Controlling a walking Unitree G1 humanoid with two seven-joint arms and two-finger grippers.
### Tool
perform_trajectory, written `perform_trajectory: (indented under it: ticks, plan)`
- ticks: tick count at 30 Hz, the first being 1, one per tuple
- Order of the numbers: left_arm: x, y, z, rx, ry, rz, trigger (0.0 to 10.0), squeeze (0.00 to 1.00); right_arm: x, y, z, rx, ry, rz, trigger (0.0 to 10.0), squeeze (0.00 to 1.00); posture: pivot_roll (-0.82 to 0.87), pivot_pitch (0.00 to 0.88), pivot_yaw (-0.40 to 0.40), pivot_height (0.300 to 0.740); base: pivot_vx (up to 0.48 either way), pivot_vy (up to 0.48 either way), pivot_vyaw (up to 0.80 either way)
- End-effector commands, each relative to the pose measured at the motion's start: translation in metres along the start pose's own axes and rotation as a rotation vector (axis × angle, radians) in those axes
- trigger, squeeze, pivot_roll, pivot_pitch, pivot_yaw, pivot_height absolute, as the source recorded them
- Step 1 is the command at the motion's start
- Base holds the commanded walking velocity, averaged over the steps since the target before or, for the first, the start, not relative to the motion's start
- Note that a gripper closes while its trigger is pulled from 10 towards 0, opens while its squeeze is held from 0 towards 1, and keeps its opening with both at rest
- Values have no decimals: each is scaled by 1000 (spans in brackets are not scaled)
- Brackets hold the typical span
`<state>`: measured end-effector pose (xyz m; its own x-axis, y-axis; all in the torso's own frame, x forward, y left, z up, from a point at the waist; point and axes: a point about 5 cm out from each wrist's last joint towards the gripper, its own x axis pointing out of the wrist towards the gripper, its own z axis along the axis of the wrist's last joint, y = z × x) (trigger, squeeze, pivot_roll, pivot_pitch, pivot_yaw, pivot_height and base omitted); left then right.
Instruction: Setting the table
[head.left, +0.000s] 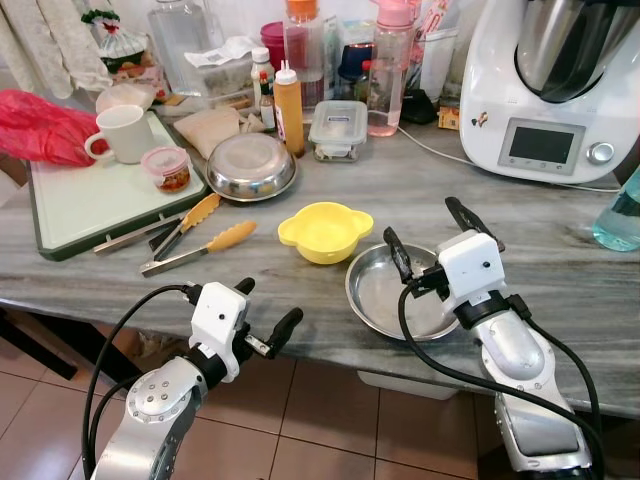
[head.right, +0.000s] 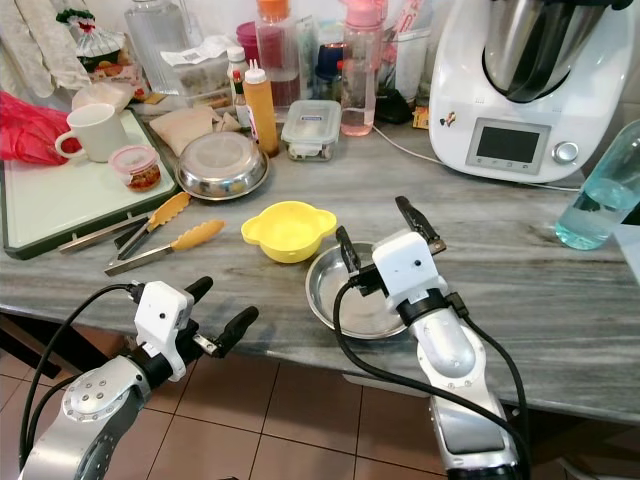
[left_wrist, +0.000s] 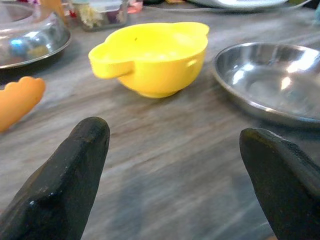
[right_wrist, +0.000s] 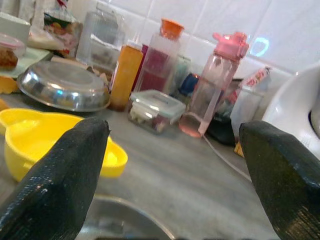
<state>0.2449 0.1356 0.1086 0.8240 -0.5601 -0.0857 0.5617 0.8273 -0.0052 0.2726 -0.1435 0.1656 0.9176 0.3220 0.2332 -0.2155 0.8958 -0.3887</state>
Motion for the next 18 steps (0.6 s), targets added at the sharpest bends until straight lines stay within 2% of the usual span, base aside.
perform_trajectory:
  ticks: [1,9,12,16,17,18]
  plan:
    - [1,0,7,-26,-27,-15,10000,0,-4,1,0,9,20,-18,10000,1000,-15,36,61,740,0,0,0]
    - [4,6,6,3,-18,34,10000,0,-20,0,-10,37,118,-29,10000,1000,-21,36,56,740,0,0,0]
    - [3,12,2,17,-10,80,10000,0,-23,-4,-10,61,130,-55,10000,1000,-24,37,53,740,0,0,0]
    - [-1,22,-5,46,9,204,10000,0,-29,-8,-10,52,137,-134,10000,1000,-28,39,53,740,0,0,0]
    - [-1,24,-7,45,13,220,10000,0,-30,-7,-11,58,142,-145,10000,988,-28,39,53,740,0,0,0]
    - [-2,24,-8,48,18,233,10000,0,-32,-6,-12,62,147,-154,10000,918,-31,38,56,740,0,0,0]
